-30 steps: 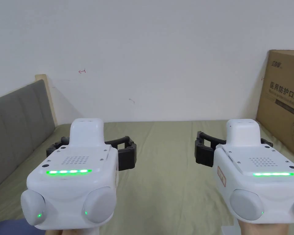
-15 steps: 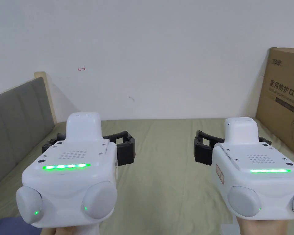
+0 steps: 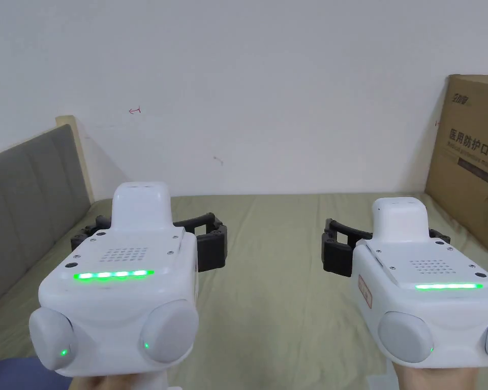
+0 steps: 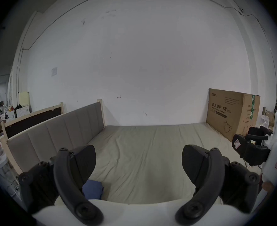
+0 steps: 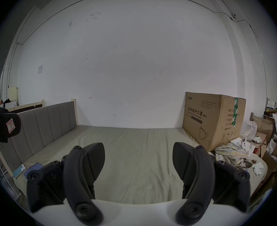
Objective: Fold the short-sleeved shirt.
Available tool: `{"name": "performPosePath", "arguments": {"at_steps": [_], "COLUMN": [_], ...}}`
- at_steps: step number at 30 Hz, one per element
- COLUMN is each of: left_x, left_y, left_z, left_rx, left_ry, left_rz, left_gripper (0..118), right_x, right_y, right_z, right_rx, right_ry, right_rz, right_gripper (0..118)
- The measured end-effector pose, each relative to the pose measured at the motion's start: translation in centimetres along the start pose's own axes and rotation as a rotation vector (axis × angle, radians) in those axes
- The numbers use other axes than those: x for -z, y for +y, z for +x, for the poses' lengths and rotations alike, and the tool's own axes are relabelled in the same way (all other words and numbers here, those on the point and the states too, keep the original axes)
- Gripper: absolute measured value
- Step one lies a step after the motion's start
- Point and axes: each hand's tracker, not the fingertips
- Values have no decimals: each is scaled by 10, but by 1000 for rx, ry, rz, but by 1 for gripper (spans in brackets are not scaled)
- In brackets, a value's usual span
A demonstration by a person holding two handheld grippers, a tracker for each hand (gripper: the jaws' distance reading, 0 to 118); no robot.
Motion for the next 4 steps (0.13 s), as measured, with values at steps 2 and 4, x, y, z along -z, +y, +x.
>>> {"name": "performPosePath", "arguments": {"at_steps": [2, 4], "left_x": [-1, 0], "left_y": [-1, -2], "left_z": [1, 2], "left_rx": [13, 24], "left_ry": [-6, -5], "left_rz": [3, 4], "left_gripper": [109, 109], "right_x": [0, 1], "right_y": [-1, -1], "right_z": [1, 1], "right_rx": [2, 3], "right_ry": [0, -1], "right_rz": [0, -2], "right_gripper": [91, 91]}}
